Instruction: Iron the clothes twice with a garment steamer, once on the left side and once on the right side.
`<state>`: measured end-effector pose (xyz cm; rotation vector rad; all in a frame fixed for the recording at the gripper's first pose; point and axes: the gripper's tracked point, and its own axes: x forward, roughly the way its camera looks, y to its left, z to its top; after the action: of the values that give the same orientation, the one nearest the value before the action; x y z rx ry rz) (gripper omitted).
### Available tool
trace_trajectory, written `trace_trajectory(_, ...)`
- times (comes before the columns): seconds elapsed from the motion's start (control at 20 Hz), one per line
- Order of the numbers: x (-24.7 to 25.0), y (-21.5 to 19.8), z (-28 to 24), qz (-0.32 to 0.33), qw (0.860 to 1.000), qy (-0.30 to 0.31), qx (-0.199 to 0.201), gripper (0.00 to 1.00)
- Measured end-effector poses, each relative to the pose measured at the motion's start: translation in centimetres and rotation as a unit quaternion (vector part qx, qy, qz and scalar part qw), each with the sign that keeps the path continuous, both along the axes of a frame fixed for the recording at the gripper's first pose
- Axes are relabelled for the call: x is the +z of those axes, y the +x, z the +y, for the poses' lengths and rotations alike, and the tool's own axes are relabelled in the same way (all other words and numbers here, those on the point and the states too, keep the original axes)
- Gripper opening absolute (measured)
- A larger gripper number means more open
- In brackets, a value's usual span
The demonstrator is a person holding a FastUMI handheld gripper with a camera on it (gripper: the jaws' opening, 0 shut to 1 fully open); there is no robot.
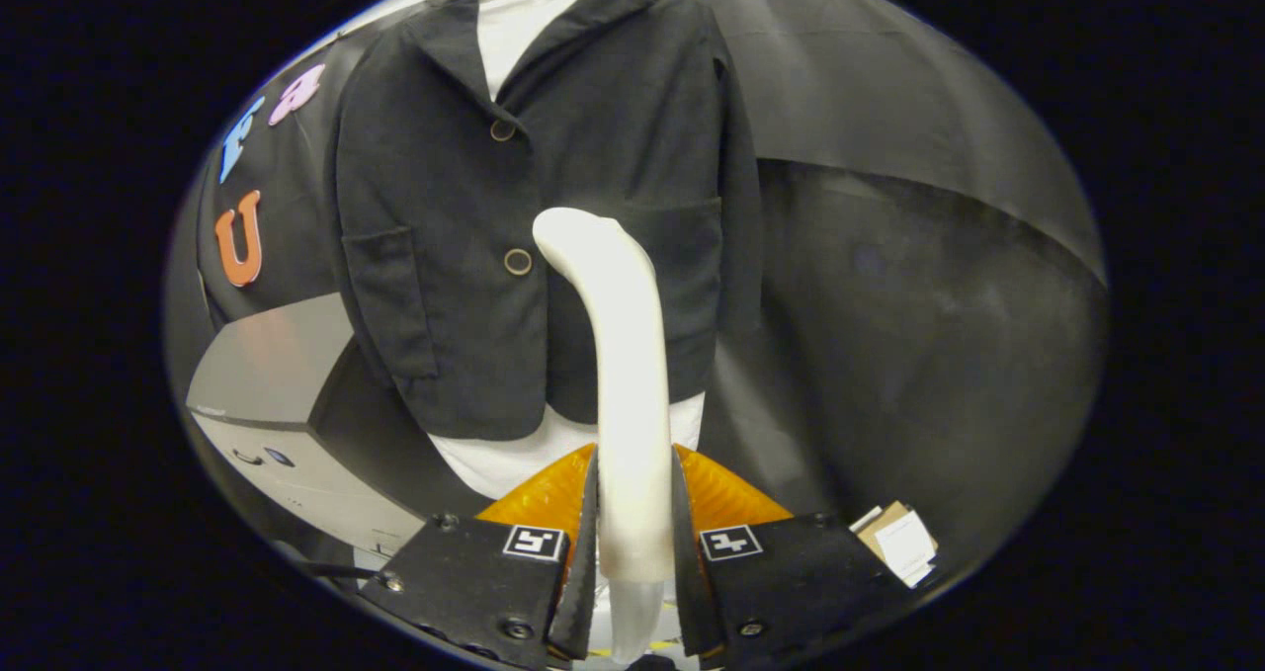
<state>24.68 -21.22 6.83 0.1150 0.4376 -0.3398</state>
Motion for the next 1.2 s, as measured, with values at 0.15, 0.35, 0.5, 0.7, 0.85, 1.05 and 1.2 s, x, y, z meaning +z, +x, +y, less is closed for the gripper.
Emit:
trace_trajectory(0.15,-1.8,-0.1,0.1,0.012,1.000,0.007,0.002,0.37)
trace_trajectory(0.35,-3.5,-0.5,0.3,0.028,1.000,0.011,0.002,0.37)
trace_trajectory(0.5,-4.6,-0.5,0.0,0.038,0.999,0.014,0.004,0.37)
trace_trajectory(0.7,-5.3,-0.7,0.3,0.042,0.999,0.024,0.003,0.37)
trace_trajectory(0.85,-5.3,-0.7,0.6,0.040,0.999,0.031,0.006,0.37)
trace_trajectory(1.05,-5.3,-2.7,1.5,0.038,0.998,0.046,0.014,0.37)
trace_trajectory(1.2,-5.5,-4.5,2.6,0.036,0.998,0.051,0.020,0.37)
